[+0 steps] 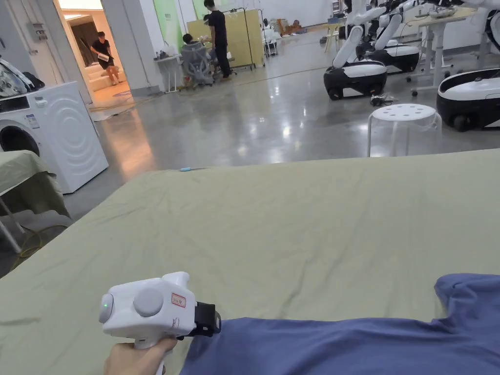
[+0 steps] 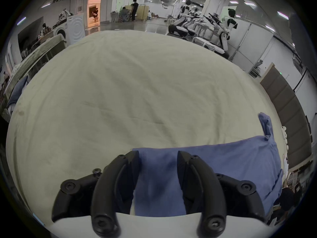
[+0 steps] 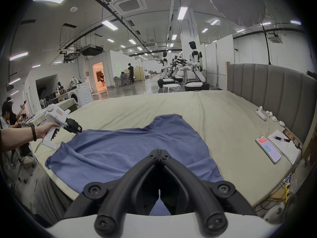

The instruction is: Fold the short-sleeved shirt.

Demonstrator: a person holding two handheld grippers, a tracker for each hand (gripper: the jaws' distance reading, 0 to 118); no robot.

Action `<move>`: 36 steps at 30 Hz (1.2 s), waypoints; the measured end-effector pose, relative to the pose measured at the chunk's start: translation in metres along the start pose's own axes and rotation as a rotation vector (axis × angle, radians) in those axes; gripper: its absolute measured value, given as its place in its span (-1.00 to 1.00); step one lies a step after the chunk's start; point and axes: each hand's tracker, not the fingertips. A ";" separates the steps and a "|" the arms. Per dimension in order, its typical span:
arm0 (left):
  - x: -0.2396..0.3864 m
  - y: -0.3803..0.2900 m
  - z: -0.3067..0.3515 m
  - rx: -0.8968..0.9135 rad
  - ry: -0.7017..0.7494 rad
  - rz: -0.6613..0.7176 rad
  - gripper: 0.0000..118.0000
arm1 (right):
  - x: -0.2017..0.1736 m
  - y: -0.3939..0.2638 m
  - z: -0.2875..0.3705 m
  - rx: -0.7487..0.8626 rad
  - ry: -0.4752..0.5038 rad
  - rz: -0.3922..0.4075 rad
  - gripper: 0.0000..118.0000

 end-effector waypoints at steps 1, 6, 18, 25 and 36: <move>0.004 0.000 -0.007 -0.023 0.021 -0.012 -0.68 | 0.000 0.000 0.000 -0.009 -0.010 0.004 -1.00; 0.012 -0.007 -0.025 -0.051 0.091 -0.055 -0.84 | 0.003 0.002 -0.005 -0.037 -0.016 0.025 -1.00; 0.007 -0.003 -0.028 -0.098 0.081 -0.080 -0.88 | 0.071 0.093 -0.173 -0.383 -0.015 0.000 0.19; 0.021 -0.011 -0.018 -0.100 0.082 -0.109 -0.88 | 0.131 0.077 -0.327 -0.687 -0.132 -0.172 0.14; 0.018 -0.016 0.020 0.060 0.045 -0.089 -0.88 | 0.109 0.091 -0.277 -0.545 -0.109 -0.105 -0.91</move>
